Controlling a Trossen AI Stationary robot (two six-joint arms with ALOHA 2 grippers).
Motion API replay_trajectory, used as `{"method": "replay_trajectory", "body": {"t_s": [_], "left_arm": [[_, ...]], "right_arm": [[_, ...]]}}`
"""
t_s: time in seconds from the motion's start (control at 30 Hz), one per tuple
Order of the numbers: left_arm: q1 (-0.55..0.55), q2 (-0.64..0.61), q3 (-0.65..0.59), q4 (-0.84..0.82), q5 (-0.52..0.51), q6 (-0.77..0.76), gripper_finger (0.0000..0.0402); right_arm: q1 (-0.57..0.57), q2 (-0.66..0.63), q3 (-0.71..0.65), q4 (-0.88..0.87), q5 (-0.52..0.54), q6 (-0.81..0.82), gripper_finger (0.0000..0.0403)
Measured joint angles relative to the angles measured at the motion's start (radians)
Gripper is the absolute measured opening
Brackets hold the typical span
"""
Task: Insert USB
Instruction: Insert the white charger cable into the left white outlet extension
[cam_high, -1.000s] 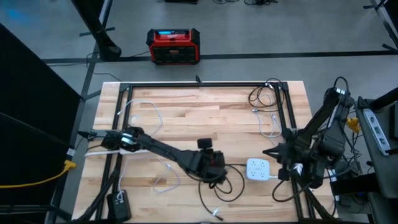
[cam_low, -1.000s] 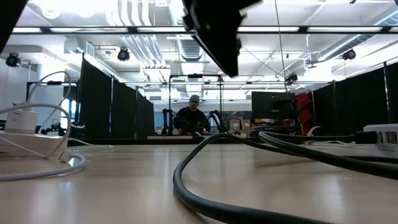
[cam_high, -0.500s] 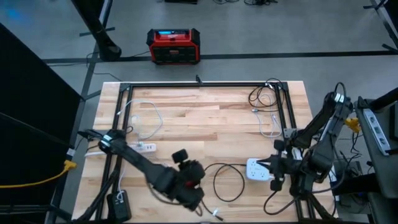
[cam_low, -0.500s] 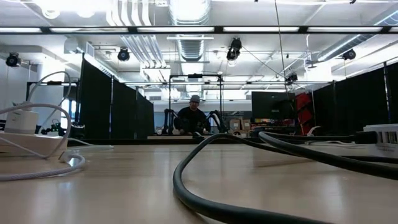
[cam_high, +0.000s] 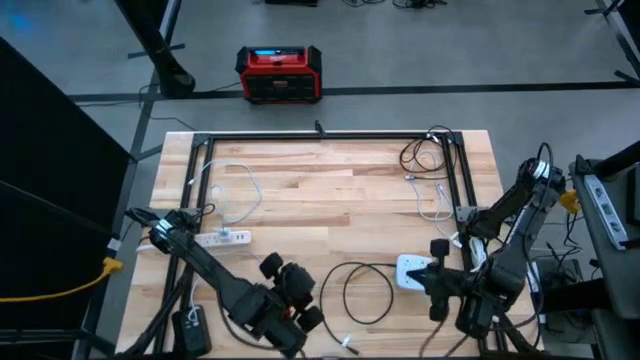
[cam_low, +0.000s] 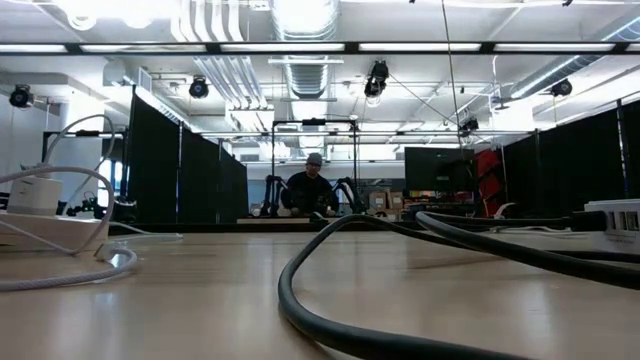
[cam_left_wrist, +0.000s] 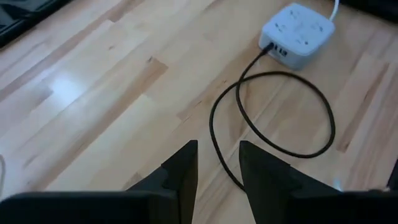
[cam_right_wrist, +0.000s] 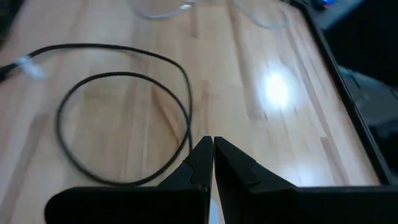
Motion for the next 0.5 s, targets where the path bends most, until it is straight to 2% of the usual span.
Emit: {"method": "replay_trajectory", "body": {"t_s": [0.13, 0.23, 0.4, 0.5], "left_arm": [[-0.040, 0.001, -0.069, -0.017, -0.067, -0.158, 0.0105], [-0.056, 0.001, -0.137, -0.025, -0.077, -0.264, 0.0105], [-0.061, 0.001, -0.248, -0.010, -0.077, -0.395, 0.0105], [-0.059, 0.002, -0.302, 0.002, -0.078, -0.422, 0.0105]], "right_arm": [[-0.002, -0.030, 0.085, 0.002, 0.030, -0.084, 0.0000], [-0.002, -0.053, 0.126, -0.008, 0.028, -0.118, 0.0000], [0.006, -0.099, 0.174, -0.033, 0.023, -0.105, 0.0000], [0.009, -0.109, 0.174, -0.029, 0.019, -0.089, 0.0000]]}}
